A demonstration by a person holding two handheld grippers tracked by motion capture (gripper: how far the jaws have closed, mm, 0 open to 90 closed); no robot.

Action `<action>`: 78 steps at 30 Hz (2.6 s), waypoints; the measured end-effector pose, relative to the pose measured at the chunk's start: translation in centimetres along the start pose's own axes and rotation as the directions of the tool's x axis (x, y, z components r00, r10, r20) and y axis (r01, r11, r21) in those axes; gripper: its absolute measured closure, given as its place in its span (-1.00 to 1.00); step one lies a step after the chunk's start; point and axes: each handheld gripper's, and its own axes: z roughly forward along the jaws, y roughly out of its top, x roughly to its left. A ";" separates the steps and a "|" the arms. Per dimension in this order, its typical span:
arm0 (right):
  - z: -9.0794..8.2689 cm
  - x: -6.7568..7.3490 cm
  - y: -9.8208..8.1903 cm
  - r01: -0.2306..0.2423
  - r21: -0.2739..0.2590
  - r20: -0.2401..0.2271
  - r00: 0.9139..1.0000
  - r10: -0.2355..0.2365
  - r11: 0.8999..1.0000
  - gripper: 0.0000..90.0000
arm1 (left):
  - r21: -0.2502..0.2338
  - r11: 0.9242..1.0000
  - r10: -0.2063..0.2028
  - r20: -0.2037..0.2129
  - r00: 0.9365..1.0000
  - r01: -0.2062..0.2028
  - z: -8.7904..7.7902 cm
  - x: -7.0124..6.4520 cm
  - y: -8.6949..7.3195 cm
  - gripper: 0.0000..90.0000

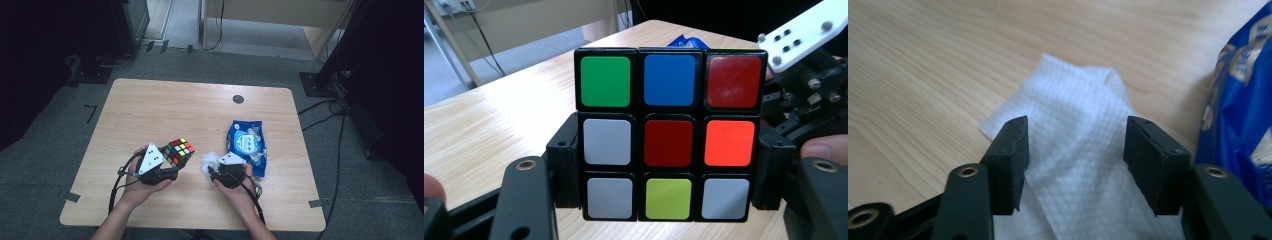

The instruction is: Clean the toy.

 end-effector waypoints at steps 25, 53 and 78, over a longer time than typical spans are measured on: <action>-7.8 1.8 4.3 -0.079 -0.273 -0.131 0.990 0.045 0.959 0.95 | 0.008 1.000 0.020 0.042 0.999 -0.021 0.9 -1.2 -0.3 -0.25; -9.9 3.6 5.5 -0.091 -0.393 -0.265 0.964 -0.018 0.915 0.92 | -0.054 0.990 0.136 0.148 0.980 -0.129 0.5 -3.7 0.1 -0.24; -11.1 5.8 5.9 0.003 -0.416 -0.266 0.956 -0.125 0.909 0.88 | -0.033 0.989 0.145 0.130 0.981 -0.142 0.7 -3.6 0.0 -0.24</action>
